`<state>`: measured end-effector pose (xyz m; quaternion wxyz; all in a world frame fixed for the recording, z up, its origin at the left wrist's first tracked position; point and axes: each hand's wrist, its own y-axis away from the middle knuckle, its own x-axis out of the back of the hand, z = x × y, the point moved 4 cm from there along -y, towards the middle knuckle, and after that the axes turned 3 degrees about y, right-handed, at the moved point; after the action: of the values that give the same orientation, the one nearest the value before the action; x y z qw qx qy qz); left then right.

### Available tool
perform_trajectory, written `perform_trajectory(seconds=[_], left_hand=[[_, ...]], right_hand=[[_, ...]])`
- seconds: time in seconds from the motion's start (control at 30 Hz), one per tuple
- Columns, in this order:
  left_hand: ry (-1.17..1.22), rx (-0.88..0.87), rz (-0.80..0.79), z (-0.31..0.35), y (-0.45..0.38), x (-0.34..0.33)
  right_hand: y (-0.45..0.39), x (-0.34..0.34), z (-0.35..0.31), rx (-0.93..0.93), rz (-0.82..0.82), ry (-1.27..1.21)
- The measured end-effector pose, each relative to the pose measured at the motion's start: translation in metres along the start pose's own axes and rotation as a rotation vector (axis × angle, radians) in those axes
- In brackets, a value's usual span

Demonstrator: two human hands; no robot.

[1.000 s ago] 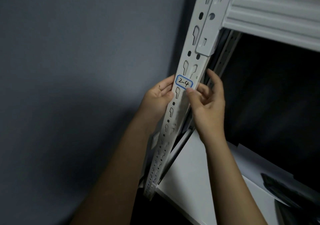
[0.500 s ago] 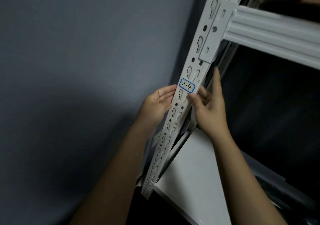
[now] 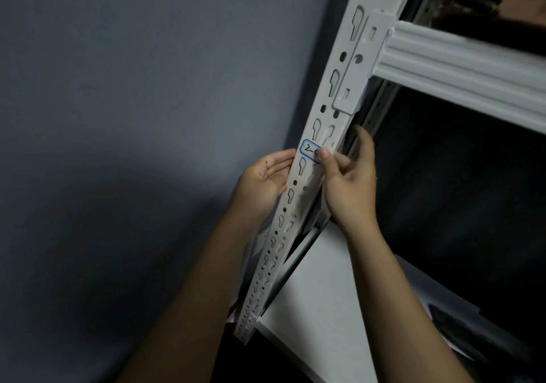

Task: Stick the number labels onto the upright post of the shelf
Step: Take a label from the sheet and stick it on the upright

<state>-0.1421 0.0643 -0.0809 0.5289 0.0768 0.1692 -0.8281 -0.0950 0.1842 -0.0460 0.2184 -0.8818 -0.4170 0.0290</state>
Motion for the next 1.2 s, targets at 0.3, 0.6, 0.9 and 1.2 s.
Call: perform_trajectory(seconds=[0.3,0.6,0.9,1.2], left_hand=[[-0.019,-0.004,0.043,-0.001,-0.001,-0.003],[-0.036,0.007,0.051,0.000,0.000,-0.003],[-0.036,0.043,0.080,0.000,0.024,-0.013],[-0.476,0.037,0.119,0.063,0.058,-0.026]], right_hand=[[0.001,-0.004,-0.007,0.073,0.087,0.367],[-0.004,0.006,-0.001,0.076,-0.067,0.128],[0.008,0.011,0.009,-0.077,-0.299,0.144],[0.046,0.041,-0.069,0.030,-0.236,0.612]])
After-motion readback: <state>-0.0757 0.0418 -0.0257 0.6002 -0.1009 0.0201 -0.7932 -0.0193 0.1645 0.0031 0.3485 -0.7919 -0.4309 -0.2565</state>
